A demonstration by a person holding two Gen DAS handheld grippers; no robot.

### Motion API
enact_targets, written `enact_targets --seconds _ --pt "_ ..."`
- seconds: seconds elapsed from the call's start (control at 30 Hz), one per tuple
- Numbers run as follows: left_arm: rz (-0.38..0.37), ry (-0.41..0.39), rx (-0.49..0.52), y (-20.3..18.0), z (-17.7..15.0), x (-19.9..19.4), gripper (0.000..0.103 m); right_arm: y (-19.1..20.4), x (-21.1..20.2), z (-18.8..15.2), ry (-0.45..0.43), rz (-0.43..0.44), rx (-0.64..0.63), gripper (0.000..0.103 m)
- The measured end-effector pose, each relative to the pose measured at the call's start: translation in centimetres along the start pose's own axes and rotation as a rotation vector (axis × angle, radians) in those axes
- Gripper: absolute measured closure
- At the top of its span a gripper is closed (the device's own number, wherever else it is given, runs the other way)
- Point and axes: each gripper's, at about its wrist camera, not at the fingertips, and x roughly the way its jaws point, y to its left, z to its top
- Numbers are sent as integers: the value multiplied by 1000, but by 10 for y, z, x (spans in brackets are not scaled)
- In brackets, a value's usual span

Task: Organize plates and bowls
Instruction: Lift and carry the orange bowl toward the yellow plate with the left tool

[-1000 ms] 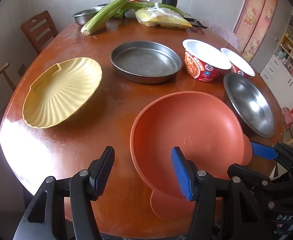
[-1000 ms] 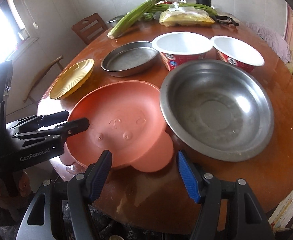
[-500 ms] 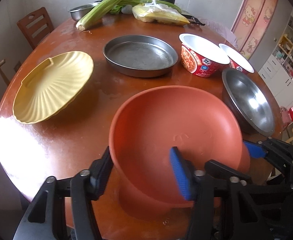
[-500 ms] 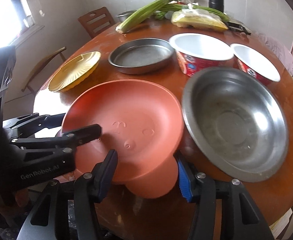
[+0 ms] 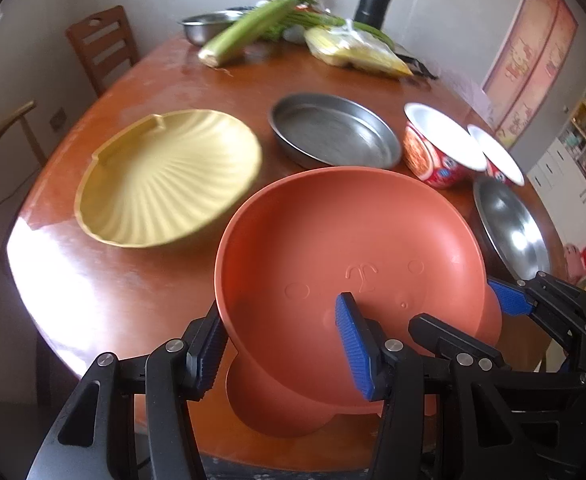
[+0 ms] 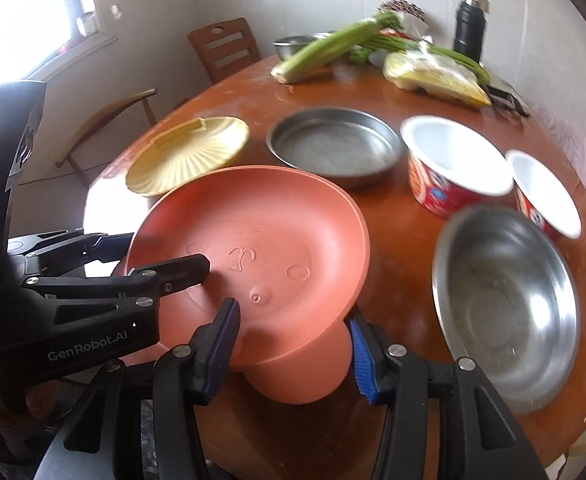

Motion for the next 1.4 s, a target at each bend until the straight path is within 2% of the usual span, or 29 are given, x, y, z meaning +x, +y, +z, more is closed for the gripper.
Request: enact_targets --seconds 0.33,0.8,1.07,1.4 --pt "38 -56 -85 41 11 -19 48 29 6 38 -55 68 -71 51" --pt "65 -86 -176 85 36 -13 48 53 33 86 -70 103 -150 51" --pt "79 -69 -217 106 48 3 48 61 58 108 -42 125 -181 51" --pt "116 -43 -229 119 56 20 48 63 84 120 6 143 -175 51"
